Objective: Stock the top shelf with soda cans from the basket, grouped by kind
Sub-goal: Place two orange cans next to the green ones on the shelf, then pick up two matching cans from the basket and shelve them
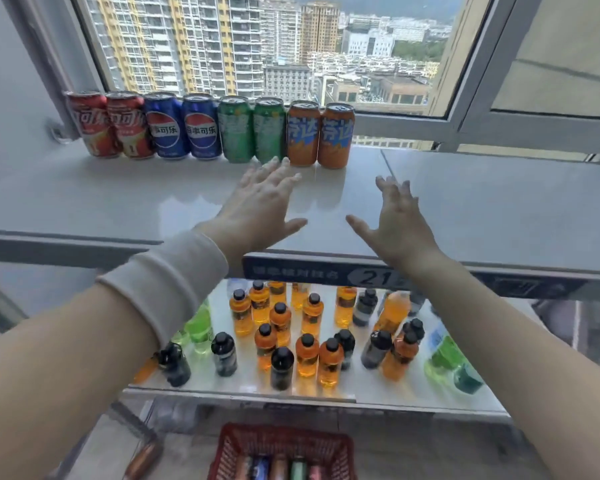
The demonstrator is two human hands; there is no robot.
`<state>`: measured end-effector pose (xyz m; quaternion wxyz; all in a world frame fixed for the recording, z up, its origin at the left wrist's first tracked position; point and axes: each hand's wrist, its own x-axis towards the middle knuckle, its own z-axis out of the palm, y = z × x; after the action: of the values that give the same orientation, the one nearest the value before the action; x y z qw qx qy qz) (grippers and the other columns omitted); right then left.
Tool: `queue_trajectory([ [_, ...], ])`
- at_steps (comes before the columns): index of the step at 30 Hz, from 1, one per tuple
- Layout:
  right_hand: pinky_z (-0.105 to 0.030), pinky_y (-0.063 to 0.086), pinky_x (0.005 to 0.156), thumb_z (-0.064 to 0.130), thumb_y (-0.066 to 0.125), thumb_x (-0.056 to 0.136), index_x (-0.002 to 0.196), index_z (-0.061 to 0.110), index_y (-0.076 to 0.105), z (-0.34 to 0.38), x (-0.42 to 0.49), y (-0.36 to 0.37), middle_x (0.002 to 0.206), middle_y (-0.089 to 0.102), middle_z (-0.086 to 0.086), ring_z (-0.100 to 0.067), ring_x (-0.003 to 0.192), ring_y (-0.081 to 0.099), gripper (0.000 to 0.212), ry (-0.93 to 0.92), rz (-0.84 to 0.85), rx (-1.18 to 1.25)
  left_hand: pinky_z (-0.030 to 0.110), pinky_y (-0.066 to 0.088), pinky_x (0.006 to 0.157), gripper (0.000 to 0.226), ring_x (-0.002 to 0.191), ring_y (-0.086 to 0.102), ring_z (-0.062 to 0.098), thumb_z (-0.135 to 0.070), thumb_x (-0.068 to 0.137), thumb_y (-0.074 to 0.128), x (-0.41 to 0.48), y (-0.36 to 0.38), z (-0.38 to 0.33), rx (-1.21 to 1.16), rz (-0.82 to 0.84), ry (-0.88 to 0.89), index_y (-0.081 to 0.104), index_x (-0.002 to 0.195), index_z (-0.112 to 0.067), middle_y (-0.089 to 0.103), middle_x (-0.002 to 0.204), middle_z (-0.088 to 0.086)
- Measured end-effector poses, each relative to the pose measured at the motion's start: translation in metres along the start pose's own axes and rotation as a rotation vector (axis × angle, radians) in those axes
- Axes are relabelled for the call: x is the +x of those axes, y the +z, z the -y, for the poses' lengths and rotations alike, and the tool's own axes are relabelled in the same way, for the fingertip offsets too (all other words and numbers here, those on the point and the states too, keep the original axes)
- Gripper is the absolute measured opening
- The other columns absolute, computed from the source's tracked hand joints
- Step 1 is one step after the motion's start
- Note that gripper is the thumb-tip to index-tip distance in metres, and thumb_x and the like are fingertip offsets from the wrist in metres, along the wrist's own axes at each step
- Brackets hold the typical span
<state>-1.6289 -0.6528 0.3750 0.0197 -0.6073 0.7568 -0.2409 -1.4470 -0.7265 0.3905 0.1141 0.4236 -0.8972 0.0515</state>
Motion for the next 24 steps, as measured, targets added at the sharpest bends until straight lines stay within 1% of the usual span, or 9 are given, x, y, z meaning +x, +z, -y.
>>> queue_trajectory([
  [3,-0.038,0.002,0.116,0.04,0.049,0.092,0.146,0.007,0.014,0.008,-0.039,0.0,0.156,0.013,-0.012,-0.027,0.145,0.001,0.073,-0.049,0.016,-0.045,0.041,0.005,0.118,0.071,0.145,0.003,0.02,-0.046,0.089,0.049,-0.038,0.003,-0.013,-0.001,-0.013,-0.007,0.021,0.146,-0.013,0.01,0.157,0.009],
  [7,-0.04,0.001,0.117,0.042,0.046,0.093,0.146,0.006,0.016,0.01,-0.096,0.009,0.155,0.014,-0.013,-0.028,0.145,0.001,0.071,-0.117,0.017,-0.13,0.041,0.003,0.118,0.068,0.145,0.007,0.022,-0.043,0.091,0.049,-0.089,0.009,-0.035,-0.03,-0.012,-0.035,0.022,0.145,-0.012,0.014,0.156,0.011],
  [9,-0.041,0.0,0.117,0.04,0.047,0.092,0.146,0.007,0.019,0.008,-0.128,0.019,0.155,0.016,-0.013,-0.028,0.145,0.001,0.069,-0.136,0.013,-0.123,0.041,0.004,0.118,0.065,0.144,0.011,0.022,-0.04,0.091,0.049,-0.114,0.016,-0.047,-0.05,-0.028,-0.011,0.025,0.145,-0.011,0.019,0.155,0.01],
  [12,-0.037,0.0,0.116,0.036,0.05,0.092,0.145,0.006,0.023,0.002,-0.177,0.038,0.154,0.021,-0.013,-0.028,0.145,0.007,0.067,-0.162,0.043,-0.086,0.04,0.003,0.118,0.058,0.144,0.015,0.02,-0.036,0.092,0.047,-0.154,0.031,-0.059,-0.085,-0.036,0.015,0.031,0.143,-0.013,0.027,0.152,0.008],
  [14,-0.037,0.004,0.117,0.034,0.053,0.091,0.144,0.005,0.026,-0.002,-0.208,0.051,0.152,0.024,-0.013,-0.028,0.144,0.012,0.066,-0.15,0.083,-0.059,0.039,0.004,0.118,0.057,0.144,0.015,0.019,-0.035,0.092,0.047,-0.181,0.042,-0.064,-0.105,0.006,0.014,0.031,0.142,-0.014,0.028,0.152,0.007],
  [17,-0.044,0.013,0.118,0.03,0.056,0.09,0.142,0.002,0.03,-0.006,-0.25,0.071,0.15,0.029,-0.016,-0.03,0.142,0.019,0.065,-0.103,0.138,-0.002,0.038,0.002,0.117,0.058,0.144,0.012,0.018,-0.036,0.093,0.047,-0.22,0.06,-0.068,-0.118,0.083,0.008,0.029,0.143,-0.015,0.024,0.154,0.004],
  [20,-0.043,0.01,0.118,0.032,0.056,0.09,0.143,0.004,0.028,-0.005,-0.29,0.091,0.152,0.027,-0.012,-0.027,0.144,0.013,0.066,-0.037,0.184,0.014,0.04,0.0,0.117,0.057,0.144,0.012,0.019,-0.037,0.093,0.046,-0.255,0.078,-0.066,-0.153,0.153,-0.002,0.03,0.143,-0.015,0.024,0.154,0.005],
  [24,-0.042,0.012,0.118,0.032,0.056,0.09,0.143,0.005,0.027,-0.001,-0.334,0.12,0.152,0.027,-0.012,-0.026,0.144,0.012,0.067,0.012,0.241,0.009,0.04,0.0,0.117,0.057,0.144,0.013,0.02,-0.038,0.093,0.046,-0.298,0.108,-0.056,-0.144,0.214,0.008,0.03,0.143,-0.015,0.024,0.154,0.005],
])
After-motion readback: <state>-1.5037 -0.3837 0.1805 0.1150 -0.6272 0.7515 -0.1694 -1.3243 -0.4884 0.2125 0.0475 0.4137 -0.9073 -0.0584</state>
